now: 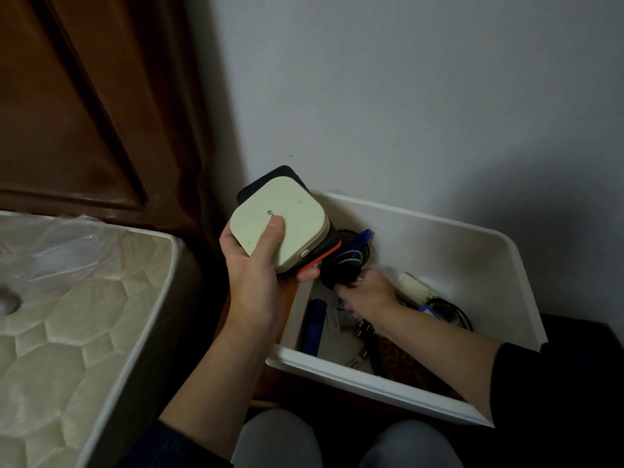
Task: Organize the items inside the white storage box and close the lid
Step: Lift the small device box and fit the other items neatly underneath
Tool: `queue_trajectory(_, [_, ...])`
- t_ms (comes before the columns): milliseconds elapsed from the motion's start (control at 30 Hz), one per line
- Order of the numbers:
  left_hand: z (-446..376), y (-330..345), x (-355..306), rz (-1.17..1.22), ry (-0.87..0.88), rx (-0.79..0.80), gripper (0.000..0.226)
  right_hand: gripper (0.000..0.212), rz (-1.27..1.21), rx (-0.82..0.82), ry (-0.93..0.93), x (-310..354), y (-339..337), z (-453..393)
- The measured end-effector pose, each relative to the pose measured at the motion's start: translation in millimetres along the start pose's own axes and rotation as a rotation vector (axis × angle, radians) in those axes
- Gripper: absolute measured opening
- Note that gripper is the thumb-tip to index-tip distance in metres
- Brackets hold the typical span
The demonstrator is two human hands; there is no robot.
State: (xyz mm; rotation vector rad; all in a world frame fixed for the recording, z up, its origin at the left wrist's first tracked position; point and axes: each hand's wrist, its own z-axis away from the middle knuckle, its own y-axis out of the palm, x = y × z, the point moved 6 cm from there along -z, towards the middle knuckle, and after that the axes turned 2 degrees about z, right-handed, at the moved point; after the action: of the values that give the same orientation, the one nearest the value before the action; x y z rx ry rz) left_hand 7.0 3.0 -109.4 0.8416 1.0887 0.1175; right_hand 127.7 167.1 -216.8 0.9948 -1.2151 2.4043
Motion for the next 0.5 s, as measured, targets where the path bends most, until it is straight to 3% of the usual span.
queue_trajectory(133, [0.1, -0.2, 0.4, 0.006, -0.001, 0.006, 0.059, 0.016, 0.086, -0.021, -0.005, 3.3, -2.7, 2.0])
queue_trajectory(267, [0.9, 0.3, -0.6, 0.014, -0.003, -0.002, 0.059, 0.023, 0.476, 0.078, -0.051, 0.8, -9.6, 11.9])
queue_trajectory(400, [0.9, 0.4, -0.7, 0.027, -0.010, -0.019, 0.053, 0.055, 0.879, 0.142, -0.398, 5.1, -3.2, 29.3])
queue_trajectory(500, [1.5, 0.7, -0.8, 0.016, -0.009, -0.013, 0.053, 0.056, 1.165, 0.121, -0.599, 7.1, 9.6, 31.9])
